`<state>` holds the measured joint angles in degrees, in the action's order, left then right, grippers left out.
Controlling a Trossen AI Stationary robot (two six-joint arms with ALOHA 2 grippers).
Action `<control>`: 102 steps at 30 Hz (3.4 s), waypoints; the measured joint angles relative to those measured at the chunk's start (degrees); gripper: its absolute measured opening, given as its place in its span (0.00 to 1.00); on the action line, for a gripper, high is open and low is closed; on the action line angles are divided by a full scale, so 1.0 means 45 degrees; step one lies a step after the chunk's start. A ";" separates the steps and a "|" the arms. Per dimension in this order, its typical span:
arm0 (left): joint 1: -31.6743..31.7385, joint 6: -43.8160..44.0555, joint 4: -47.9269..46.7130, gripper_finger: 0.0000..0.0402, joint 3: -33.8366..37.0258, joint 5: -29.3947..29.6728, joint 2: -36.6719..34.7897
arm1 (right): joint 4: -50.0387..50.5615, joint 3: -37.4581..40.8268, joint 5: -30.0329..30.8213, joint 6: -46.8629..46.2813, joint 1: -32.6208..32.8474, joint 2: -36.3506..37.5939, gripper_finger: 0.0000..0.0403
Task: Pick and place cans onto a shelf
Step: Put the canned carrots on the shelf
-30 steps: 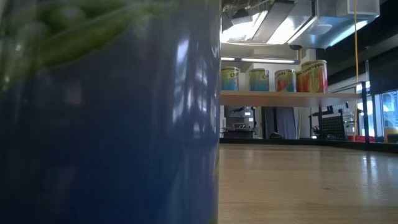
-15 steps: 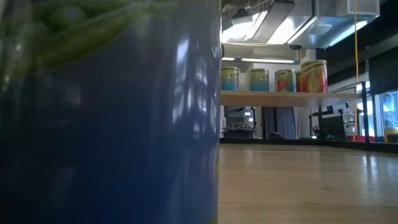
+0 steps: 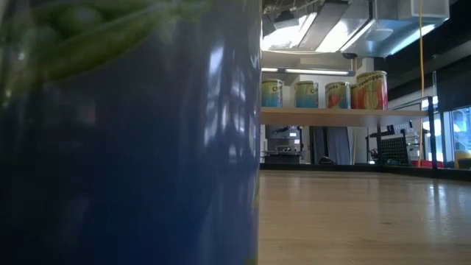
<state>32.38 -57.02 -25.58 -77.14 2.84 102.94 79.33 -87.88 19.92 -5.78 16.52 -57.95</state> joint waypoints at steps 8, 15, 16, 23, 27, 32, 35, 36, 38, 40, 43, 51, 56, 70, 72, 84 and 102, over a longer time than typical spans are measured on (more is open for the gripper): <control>-0.0068 -0.0460 0.0387 0.15 -0.0033 -0.0149 0.0466 | 0.0005 0.0005 0.0005 0.0000 -0.0002 -0.0003 0.02; -0.0063 -0.0795 0.0597 0.15 -0.0010 0.0243 0.0888 | 0.0010 0.0005 0.0018 0.0000 -0.0002 -0.0005 0.02; -0.0063 -0.0800 0.0693 0.15 -0.0015 0.0260 0.0932 | 0.0005 0.0005 0.0015 0.0000 -0.0002 -0.0005 0.02; -0.0140 -0.0698 0.0637 0.14 -0.0015 0.0812 0.0942 | 0.0010 0.0005 0.0014 0.0005 -0.0002 -0.0005 0.02; -0.0231 -0.0698 0.0452 0.05 -0.0015 0.1222 0.0942 | 0.0009 0.0005 0.0010 0.0005 -0.0002 -0.0005 0.02; -0.0393 -0.0370 0.0365 0.01 -0.0015 0.1907 0.0952 | 0.0005 0.0005 0.0010 0.0005 -0.0002 -0.0005 0.02; -0.0608 -0.0372 0.0301 0.00 -0.0010 0.2394 0.0962 | 0.0005 0.0005 0.0010 0.0000 -0.0002 -0.0005 0.02; -0.0686 -0.0368 0.0280 0.00 -0.0010 0.2483 0.0962 | 0.0005 0.0005 0.0010 -0.0013 -0.0002 -0.0005 0.02; -0.0839 -0.0372 -0.0050 0.00 -0.0070 0.2561 0.0962 | 0.0000 0.0005 0.0010 -0.0019 -0.0002 -0.0005 0.02; -0.1004 -0.0368 -0.0325 0.00 -0.0168 0.2609 0.0963 | -0.0001 0.0005 0.0006 -0.0024 -0.0002 -0.0005 0.02; -0.1224 -0.0343 -0.1034 0.00 -0.0416 0.2701 0.0967 | -0.0019 0.0005 0.0005 -0.0024 -0.0002 -0.0005 0.02; -0.1743 0.0472 -0.3211 0.00 -0.1655 0.2912 0.0971 | -0.0034 0.0005 0.0000 -0.0029 -0.0002 -0.0005 0.02; -0.2082 0.1248 -0.5235 0.00 -0.2963 0.3383 0.0971 | -0.0036 0.0005 -0.0001 -0.0029 -0.0002 -0.0005 0.02; -0.3570 0.2737 -1.1102 0.00 -0.8208 0.3699 0.0899 | -0.0034 0.0005 -0.0005 0.0010 0.0002 -0.0005 0.02; -0.3861 0.2974 -1.1835 0.00 -0.9016 0.3704 0.0881 | -0.0034 0.0005 -0.0009 0.0034 0.0001 -0.0005 0.02; -0.5914 0.2483 -1.2430 0.00 -1.2464 0.3992 0.0855 | -0.0034 0.0005 -0.0010 0.0058 0.0002 -0.0005 0.02; -0.5239 -0.0139 -0.8942 0.00 -1.2483 0.2009 0.2116 | -0.0033 0.0005 -0.0010 0.0058 0.0001 -0.0008 0.02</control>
<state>8.81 -57.65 -65.82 -133.32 11.88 112.46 79.18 -87.85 19.88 -5.52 16.53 -57.99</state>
